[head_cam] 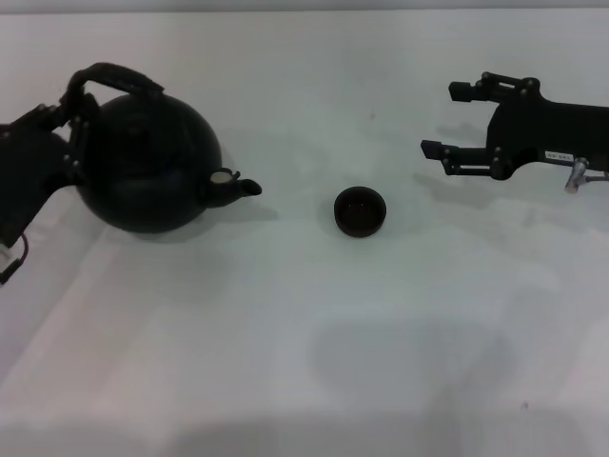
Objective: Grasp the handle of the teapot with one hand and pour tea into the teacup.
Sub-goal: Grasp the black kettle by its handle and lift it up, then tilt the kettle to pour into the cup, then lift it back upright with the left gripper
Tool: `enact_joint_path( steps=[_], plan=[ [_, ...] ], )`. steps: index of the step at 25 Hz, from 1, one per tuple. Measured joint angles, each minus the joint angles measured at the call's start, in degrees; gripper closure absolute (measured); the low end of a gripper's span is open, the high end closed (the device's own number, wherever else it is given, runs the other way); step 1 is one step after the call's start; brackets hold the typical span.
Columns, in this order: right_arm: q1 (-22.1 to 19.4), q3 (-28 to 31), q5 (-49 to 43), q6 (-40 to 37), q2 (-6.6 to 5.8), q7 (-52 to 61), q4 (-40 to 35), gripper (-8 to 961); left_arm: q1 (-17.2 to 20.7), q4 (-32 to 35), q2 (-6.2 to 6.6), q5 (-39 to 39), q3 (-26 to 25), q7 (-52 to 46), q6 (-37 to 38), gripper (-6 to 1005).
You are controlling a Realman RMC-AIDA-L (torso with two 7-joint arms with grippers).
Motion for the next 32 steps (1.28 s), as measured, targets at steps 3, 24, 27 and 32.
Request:
enact_joint_path(
  steps=[3, 24, 27, 32],
  plan=[
    [-0.2, 1.2, 0.1, -0.2, 0.03, -0.2, 1.0, 105, -0.2, 4.2, 0.14, 3.6, 0.0, -3.6, -4.2, 872],
    [-2.2, 8.5, 3.0, 0.3, -0.14, -1.9, 2.8, 109, 3.1, 40.3, -0.28, 26.5, 9.1, -41.7, -29.9, 872],
    [-2.3, 10.2, 3.0, 0.5, -0.14, -2.3, 3.1, 109, 3.8, 45.1, -0.29, 30.5, 12.1, -47.4, -34.0, 872],
    [-2.6, 13.8, 3.2, 0.9, -0.14, -2.5, 3.3, 109, 4.2, 52.0, -0.29, 39.9, 14.8, -57.6, -37.4, 872]
  ],
)
